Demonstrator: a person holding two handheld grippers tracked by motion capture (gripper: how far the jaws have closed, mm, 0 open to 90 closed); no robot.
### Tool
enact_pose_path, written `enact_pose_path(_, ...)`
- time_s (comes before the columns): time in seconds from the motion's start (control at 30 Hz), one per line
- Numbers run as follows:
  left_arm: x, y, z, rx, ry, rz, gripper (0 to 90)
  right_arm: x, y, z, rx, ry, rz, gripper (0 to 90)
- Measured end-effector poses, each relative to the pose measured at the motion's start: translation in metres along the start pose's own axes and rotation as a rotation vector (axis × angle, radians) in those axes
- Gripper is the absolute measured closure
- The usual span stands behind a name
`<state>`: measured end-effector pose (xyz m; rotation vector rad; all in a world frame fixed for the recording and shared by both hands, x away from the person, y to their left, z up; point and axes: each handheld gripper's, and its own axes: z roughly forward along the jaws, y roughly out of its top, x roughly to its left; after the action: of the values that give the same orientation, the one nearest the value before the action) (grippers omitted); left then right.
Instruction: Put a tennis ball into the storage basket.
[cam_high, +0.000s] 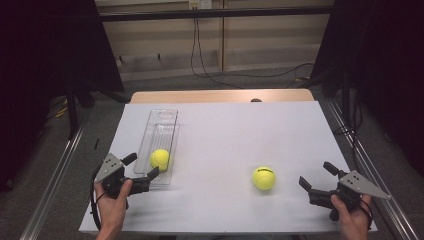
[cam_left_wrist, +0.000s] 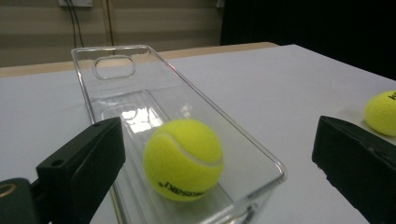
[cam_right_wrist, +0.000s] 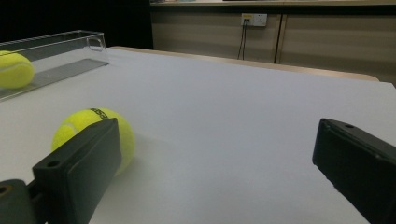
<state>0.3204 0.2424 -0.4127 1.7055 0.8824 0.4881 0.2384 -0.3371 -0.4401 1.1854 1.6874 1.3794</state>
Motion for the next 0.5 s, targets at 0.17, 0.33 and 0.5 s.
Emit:
enact_pose_path(0.17,-0.003,-0.008,-0.013,-0.025,0.031,-0.021,2.6,0.001,0.0,-0.001,0.001,0.006,-0.007,0.9)
enact_pose_path(0.33,-0.005,-0.02,-0.026,-0.037,0.052,-0.02,2.5,0.001,0.0,-0.004,-0.006,-0.001,-0.006,0.8)
enact_pose_path(0.5,-0.012,-0.02,-0.027,-0.049,0.027,-0.006,2.5,0.001,0.001,-0.005,-0.012,0.003,-0.012,0.8)
